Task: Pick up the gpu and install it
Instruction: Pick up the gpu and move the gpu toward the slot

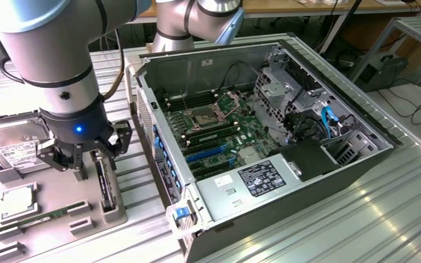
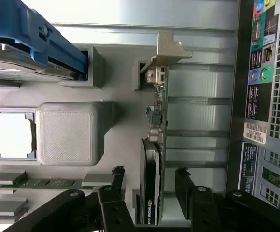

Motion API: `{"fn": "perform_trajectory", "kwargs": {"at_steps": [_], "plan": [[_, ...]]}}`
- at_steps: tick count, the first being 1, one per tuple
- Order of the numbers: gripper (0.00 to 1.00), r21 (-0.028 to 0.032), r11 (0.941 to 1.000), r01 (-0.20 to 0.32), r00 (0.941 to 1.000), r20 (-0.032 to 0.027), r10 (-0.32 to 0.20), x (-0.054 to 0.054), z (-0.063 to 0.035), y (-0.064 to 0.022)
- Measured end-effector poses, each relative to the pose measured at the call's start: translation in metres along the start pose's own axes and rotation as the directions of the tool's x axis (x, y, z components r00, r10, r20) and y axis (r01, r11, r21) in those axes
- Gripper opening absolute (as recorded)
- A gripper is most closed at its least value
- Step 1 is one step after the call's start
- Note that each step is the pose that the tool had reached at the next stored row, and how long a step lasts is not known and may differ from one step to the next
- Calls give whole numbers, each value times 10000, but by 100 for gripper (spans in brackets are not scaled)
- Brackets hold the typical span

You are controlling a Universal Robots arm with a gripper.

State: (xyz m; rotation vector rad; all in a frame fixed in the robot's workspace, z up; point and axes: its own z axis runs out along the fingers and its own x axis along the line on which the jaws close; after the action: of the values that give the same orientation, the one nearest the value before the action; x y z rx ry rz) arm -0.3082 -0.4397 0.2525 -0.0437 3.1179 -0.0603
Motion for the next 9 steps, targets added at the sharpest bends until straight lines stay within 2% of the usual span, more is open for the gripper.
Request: {"fn": "perform_trajectory", "kwargs": {"at_steps": [1, 2, 3, 4, 5, 6, 7, 8, 9], "plan": [[55, 0, 10000, 4, 10000, 0, -4, 0, 17, 9], [55, 2, 10000, 27, 10000, 3, -27, 9, 124, 64], [55, 18, 10000, -51, 10000, -1, 51, 26, 291, 57], [55, 22, 9998, -217, 9998, -7, 217, 29, 333, -23], [53, 24, 9997, -262, 9997, -9, 262, -21, 334, -29], [37, 26, 9996, -295, 9996, -12, 295, -33, 331, -32], [28, 8, 9996, -295, 9996, -10, 295, -26, 332, -37], [28, 9, 9996, -295, 9996, -11, 295, -26, 332, -37], [28, 7, 9996, -296, 9996, -11, 296, -27, 278, -39]]}}
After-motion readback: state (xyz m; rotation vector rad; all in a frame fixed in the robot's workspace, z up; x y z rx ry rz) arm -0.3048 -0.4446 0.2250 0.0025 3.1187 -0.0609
